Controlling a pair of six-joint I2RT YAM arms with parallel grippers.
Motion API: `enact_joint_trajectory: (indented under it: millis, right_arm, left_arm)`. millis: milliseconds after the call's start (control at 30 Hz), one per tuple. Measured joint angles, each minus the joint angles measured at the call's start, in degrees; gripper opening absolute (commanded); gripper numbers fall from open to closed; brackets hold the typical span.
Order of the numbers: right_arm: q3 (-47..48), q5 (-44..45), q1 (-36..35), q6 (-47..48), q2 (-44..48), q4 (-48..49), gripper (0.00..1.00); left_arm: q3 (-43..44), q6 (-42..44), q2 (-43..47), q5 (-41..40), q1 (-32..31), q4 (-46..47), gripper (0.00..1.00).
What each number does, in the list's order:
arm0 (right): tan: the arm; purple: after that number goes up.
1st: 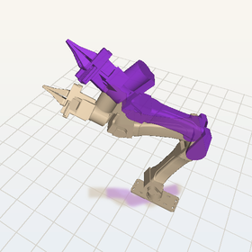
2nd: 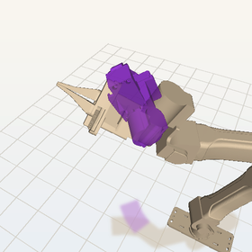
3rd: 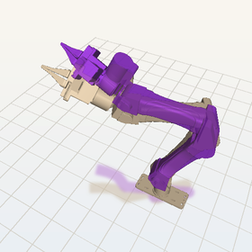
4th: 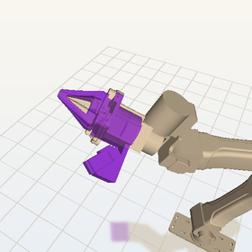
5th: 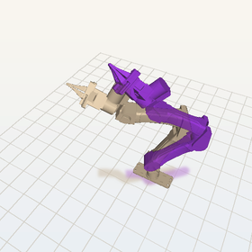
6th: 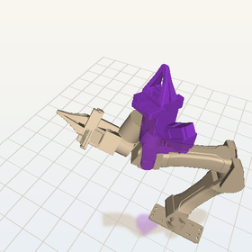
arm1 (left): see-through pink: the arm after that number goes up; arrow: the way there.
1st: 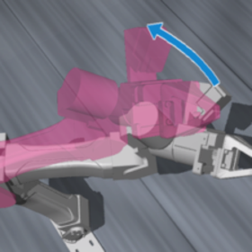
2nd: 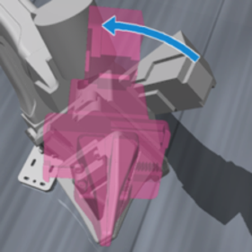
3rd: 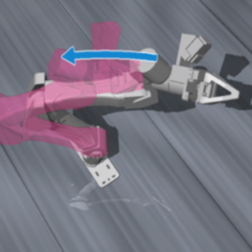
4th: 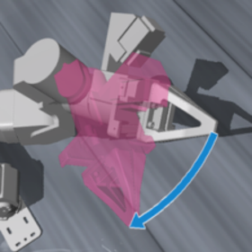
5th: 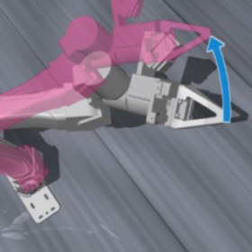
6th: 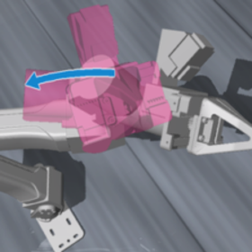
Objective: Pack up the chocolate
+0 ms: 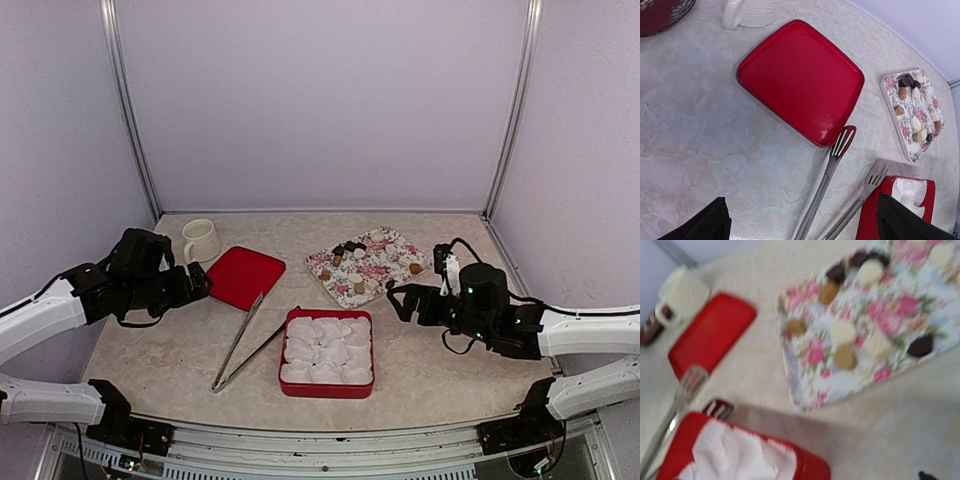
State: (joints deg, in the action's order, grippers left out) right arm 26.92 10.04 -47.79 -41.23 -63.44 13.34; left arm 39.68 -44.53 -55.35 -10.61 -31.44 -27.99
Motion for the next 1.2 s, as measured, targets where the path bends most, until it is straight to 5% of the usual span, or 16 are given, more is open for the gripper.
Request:
enact_joint_trajectory:
  millis: [167,400,900,1200]
  right_arm:
    - [-1.1,2.2,0.5,3.9,5.2,1.7,1.00]
    - [-3.6,-7.0,5.4,8.1,10.2,3.6,1.00]
    - [-7.8,-18.3,8.9,7.4,11.2,6.2,1.00]
    - [-8.6,-19.5,9.5,6.9,11.5,6.3,1.00]
  left_arm:
    - [7.8,9.2,-4.7,3.6,-2.1,-4.0,0.99]
    - [17.4,16.0,-15.5,4.2,-12.9,-12.2,0.98]
    - [21.3,20.3,-33.8,-4.2,-16.0,-19.6,0.44]
    - [25.3,24.7,-40.9,-3.6,-11.5,-15.1,0.40]
